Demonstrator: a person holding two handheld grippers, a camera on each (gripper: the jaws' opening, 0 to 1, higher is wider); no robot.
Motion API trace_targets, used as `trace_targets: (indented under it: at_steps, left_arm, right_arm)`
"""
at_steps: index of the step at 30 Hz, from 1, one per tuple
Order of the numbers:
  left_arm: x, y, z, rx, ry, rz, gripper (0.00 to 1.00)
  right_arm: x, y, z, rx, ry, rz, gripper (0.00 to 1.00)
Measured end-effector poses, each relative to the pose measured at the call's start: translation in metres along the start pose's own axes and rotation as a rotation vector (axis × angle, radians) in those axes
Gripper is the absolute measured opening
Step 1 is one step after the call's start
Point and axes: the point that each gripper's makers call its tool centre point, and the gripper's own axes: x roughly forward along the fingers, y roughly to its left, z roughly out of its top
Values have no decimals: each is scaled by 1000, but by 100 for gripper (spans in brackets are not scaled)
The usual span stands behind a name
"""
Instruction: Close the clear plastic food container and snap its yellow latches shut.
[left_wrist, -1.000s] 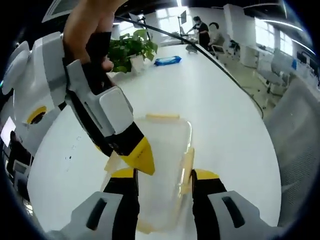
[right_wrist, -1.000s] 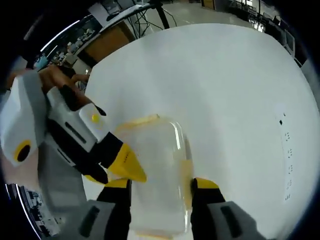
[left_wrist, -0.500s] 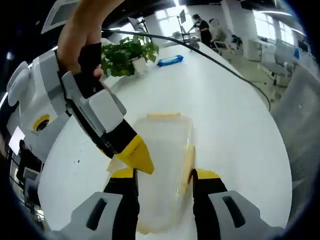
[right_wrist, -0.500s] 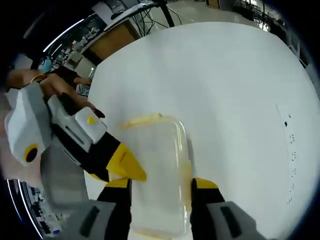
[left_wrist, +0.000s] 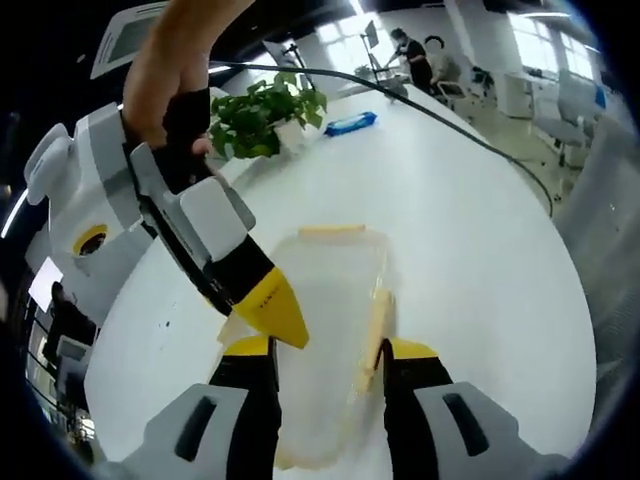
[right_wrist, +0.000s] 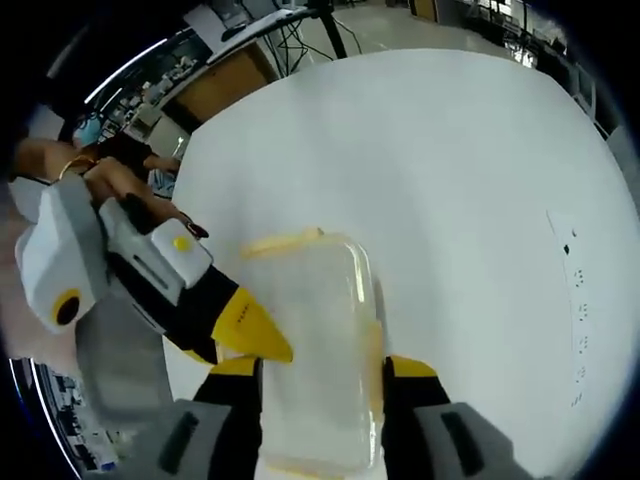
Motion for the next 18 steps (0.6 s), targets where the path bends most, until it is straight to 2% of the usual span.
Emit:
trace_targets:
  at_steps: [6,11,15,18]
  left_arm:
    - [0,1,0,-5,18,-8,37]
    - [0,2,1,-13,19,-27,37]
    - [0,0,1,-3,32,-27,38]
    - [-1,0,2,-5,37,-22,38]
  right_arm:
    - [-1,0,0,4,-9,-29,46]
    - [-3,1,1,12,-29,-80,47]
    - [-5,2,3,20,-94,-135,49]
    - [-5,2,5,47,-180,-172,51]
